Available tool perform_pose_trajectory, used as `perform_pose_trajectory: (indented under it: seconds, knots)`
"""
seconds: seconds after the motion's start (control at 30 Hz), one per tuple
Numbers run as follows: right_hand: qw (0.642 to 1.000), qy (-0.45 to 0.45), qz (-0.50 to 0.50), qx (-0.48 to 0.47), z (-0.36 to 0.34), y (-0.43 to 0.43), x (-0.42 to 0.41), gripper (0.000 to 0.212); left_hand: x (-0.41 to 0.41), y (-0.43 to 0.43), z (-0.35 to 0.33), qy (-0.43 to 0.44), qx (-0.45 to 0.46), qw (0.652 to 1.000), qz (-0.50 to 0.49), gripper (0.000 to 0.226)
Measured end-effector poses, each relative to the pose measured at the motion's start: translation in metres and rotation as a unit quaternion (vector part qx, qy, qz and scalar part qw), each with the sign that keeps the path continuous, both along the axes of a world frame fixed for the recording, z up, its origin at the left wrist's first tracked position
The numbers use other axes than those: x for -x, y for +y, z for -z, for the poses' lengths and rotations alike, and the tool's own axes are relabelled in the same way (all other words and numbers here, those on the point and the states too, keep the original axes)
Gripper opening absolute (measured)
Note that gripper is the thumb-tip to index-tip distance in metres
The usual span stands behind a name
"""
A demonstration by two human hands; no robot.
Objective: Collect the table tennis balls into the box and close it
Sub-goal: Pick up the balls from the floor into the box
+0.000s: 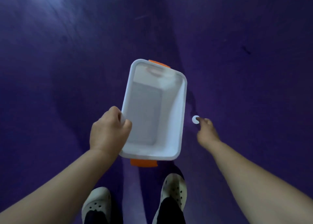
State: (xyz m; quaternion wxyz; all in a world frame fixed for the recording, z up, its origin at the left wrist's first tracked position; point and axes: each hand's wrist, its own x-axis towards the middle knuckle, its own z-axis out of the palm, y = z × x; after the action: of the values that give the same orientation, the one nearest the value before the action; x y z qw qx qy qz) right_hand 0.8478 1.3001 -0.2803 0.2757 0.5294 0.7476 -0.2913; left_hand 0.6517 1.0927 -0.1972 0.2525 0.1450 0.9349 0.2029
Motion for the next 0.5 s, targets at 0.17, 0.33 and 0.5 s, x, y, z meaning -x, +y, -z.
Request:
perform_pose_trajectory:
  seconds: [0.17,0.33,0.5]
  knots:
    - [0.998,0.003,0.052,-0.028,0.058,0.004,0.011,0.055,-0.004,0.0,0.046,-0.004,-0.008,1.0,0.013,0.017]
    - [0.996,0.011,0.083,-0.037,0.084,-0.001,0.002,0.028,0.004,0.001,0.054,-0.014,-0.003,1.0,0.022,0.017]
    - [0.984,0.096,0.067,-0.135,0.027,-0.025,0.013,0.029,0.011,-0.004,0.014,-0.029,0.019,0.999,0.016,0.016]
